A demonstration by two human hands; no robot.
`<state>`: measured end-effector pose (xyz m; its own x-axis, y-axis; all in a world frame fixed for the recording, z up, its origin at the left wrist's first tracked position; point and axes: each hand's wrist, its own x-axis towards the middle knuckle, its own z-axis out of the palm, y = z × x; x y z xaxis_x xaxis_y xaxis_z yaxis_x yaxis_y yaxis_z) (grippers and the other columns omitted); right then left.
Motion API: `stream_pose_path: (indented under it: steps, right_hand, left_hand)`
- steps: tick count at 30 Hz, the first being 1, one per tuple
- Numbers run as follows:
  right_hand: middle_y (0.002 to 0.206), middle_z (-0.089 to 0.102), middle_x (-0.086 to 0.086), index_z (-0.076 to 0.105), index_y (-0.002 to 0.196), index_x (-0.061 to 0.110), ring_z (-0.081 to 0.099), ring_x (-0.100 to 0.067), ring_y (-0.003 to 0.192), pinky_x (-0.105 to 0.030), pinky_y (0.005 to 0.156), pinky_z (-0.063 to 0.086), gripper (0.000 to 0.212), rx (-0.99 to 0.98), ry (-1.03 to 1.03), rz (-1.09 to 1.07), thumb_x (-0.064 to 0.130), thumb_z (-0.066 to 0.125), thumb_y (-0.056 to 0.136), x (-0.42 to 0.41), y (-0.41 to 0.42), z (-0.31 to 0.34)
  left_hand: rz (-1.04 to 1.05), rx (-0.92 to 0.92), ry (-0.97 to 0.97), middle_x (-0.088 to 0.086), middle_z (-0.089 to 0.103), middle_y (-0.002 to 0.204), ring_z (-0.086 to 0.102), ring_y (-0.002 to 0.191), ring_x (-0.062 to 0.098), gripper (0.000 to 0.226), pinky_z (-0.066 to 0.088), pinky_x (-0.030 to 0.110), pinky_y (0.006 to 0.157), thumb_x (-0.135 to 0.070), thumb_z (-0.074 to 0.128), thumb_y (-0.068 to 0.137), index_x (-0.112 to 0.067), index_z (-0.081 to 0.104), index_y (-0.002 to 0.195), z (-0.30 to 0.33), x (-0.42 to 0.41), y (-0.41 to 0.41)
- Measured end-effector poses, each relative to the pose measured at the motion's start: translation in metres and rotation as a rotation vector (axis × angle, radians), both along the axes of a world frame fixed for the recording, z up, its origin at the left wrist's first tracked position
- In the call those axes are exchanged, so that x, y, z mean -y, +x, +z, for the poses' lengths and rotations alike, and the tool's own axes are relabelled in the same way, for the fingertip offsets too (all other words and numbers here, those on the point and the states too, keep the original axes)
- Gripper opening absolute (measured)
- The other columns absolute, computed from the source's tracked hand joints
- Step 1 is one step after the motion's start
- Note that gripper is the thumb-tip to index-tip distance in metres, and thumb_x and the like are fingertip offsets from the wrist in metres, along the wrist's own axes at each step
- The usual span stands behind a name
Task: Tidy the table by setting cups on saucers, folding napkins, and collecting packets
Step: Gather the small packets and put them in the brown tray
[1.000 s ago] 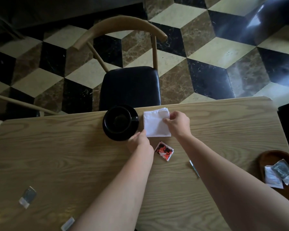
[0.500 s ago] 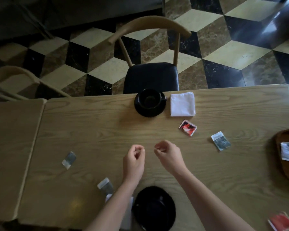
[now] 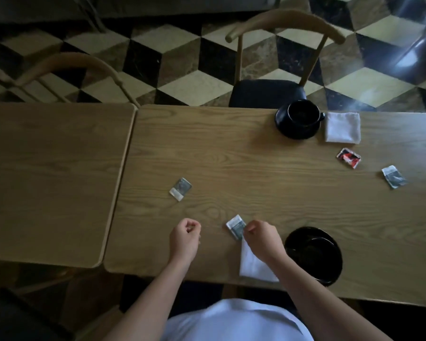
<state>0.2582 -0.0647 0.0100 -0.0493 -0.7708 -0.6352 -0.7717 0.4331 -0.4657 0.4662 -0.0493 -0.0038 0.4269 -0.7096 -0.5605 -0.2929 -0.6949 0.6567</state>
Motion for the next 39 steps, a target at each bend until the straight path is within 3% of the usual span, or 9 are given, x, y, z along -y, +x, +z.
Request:
stream_pose_path:
  steps: [5,9,13,21,25,28,31,35,39]
  right_hand:
    - [0.098,0.071,-0.008,0.068,0.096,0.018,0.066,-0.034,0.091,-0.036,0.073,0.053,0.022,-0.212,-0.038,0.065,0.018,0.049,0.086,0.006,0.024,-0.002]
    - [0.11,0.063,-0.008,0.06,0.103,0.013,0.058,-0.033,0.105,-0.04,0.083,0.048,0.021,-0.224,-0.078,0.067,0.021,0.058,0.084,0.013,0.031,-0.011]
    - [0.121,0.058,-0.003,0.056,0.115,0.017,0.051,-0.028,0.117,-0.04,0.092,0.042,0.041,-0.322,-0.063,0.082,0.04,0.068,0.085,0.019,0.037,-0.018]
    - [0.114,0.057,-0.004,0.055,0.106,0.015,0.048,-0.028,0.112,-0.039,0.088,0.04,0.038,-0.299,-0.072,0.049,0.042,0.068,0.083,0.019,0.039,-0.036]
    - [0.107,0.062,-0.001,0.058,0.098,0.019,0.051,-0.027,0.106,-0.039,0.083,0.034,0.022,-0.307,-0.063,0.07,0.036,0.062,0.086,0.019,0.041,-0.04]
    - [0.087,0.066,0.003,0.056,0.086,0.021,0.059,-0.026,0.091,-0.036,0.076,0.034,0.013,-0.2,-0.033,-0.086,0.033,0.063,0.085,0.019,0.042,-0.029]
    - [0.072,0.064,0.002,0.064,0.077,0.016,0.061,-0.021,0.072,-0.028,0.06,0.041,0.01,0.163,-0.03,-0.428,0.022,0.071,0.082,0.023,0.037,-0.005]
    - [0.072,0.067,-0.001,0.068,0.082,0.012,0.063,-0.01,0.065,-0.022,0.058,0.051,0.008,0.596,-0.026,-0.818,0.013,0.072,0.089,0.023,0.016,0.038]
    - [0.075,0.073,0.001,0.073,0.089,0.013,0.067,-0.009,0.069,-0.02,0.058,0.052,0.006,0.651,-0.141,-0.959,0.018,0.072,0.089,0.007,-0.015,0.071]
  left_hand:
    - [0.008,0.138,-0.01,0.002,0.071,0.076,0.068,0.07,0.023,0.012,0.055,0.034,0.063,-0.021,0.07,0.089,-0.015,0.066,0.079,0.001,0.029,0.049]
    - [-0.049,0.282,-0.018,0.004,0.073,0.088,0.068,0.081,0.025,0.007,0.054,0.035,0.069,-0.019,0.075,0.082,-0.015,0.069,0.082,-0.007,0.071,0.07]
    - [-0.127,0.419,0.012,0.009,0.064,0.111,0.061,0.101,0.029,0.02,0.05,0.036,0.084,-0.02,0.078,0.08,-0.016,0.07,0.098,-0.019,0.109,0.083]
    - [-0.379,0.581,0.055,0.001,0.07,0.106,0.055,0.104,0.027,0.043,0.04,0.037,0.087,-0.036,0.085,0.069,-0.022,0.062,0.102,-0.039,0.139,0.077]
    - [-0.457,0.575,0.165,0.005,0.072,0.103,0.054,0.106,0.028,0.029,0.038,0.036,0.089,-0.032,0.082,0.071,-0.022,0.068,0.094,-0.043,0.137,0.075]
    - [-0.441,0.43,0.174,0.009,0.074,0.098,0.062,0.1,0.03,0.014,0.042,0.033,0.08,-0.025,0.077,0.076,-0.016,0.073,0.086,-0.035,0.132,0.069]
    - [-0.369,0.139,0.103,0.01,0.076,0.092,0.07,0.084,0.027,0.014,0.051,0.032,0.071,-0.016,0.074,0.079,-0.009,0.073,0.09,-0.011,0.12,0.042]
    - [-0.37,-0.24,0.0,0.009,0.074,0.089,0.068,0.066,0.015,0.011,0.052,0.023,0.05,-0.007,0.072,0.083,-0.009,0.07,0.093,0.031,0.095,-0.018]
    - [-0.366,-0.684,0.039,0.013,0.075,0.098,0.073,0.083,0.023,0.021,0.062,0.037,0.068,0.0,0.06,0.09,-0.005,0.071,0.107,0.065,0.077,-0.075]
